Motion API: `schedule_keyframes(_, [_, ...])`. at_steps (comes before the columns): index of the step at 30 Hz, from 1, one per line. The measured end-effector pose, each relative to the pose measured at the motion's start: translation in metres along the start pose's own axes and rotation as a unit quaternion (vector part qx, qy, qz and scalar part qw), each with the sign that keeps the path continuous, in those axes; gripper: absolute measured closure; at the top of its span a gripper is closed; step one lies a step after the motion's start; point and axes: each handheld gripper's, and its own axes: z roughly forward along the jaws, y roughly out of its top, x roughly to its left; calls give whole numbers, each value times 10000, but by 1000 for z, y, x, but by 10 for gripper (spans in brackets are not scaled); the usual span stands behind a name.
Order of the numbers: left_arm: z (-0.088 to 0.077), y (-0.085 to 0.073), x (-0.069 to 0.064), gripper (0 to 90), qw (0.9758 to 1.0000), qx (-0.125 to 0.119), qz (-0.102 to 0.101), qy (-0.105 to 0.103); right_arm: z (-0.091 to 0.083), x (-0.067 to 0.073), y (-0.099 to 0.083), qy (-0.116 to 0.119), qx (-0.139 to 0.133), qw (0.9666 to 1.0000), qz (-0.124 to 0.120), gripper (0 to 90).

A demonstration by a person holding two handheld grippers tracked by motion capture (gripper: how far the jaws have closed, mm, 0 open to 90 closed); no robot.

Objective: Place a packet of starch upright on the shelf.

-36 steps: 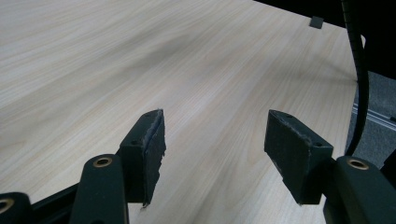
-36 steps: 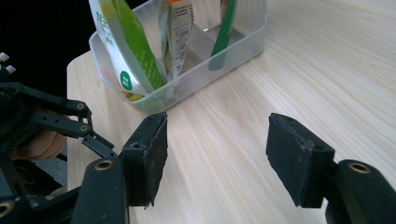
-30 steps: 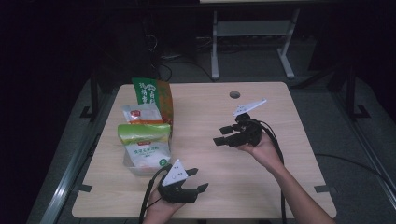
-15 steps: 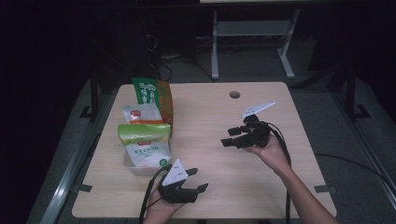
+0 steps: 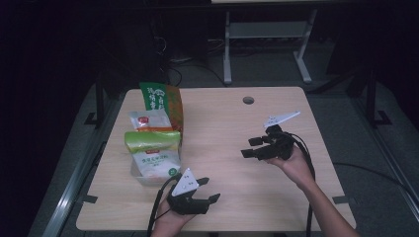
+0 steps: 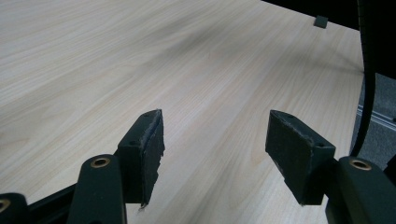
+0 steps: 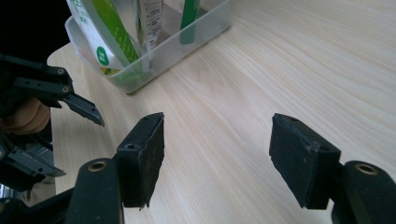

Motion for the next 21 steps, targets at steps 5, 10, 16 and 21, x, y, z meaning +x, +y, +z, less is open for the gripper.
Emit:
schedule_keyframes(5, [0,0,0,365,10000,4,-19,4,-3,-1,-4,-11,-2,10000,25,345])
schedule_keyframes(10, [0,0,0,365,10000,-24,-51,-3,-6,-3,-8,-43,-11,10000,58,343])
schedule_keyframes(16, [0,0,0,364,10000,-17,-52,6,-8,-5,-14,-73,19,9999,82,338])
schedule_keyframes(21, [0,0,0,363,10000,-15,-54,4,-11,-8,-22,-79,15,9998,157,337])
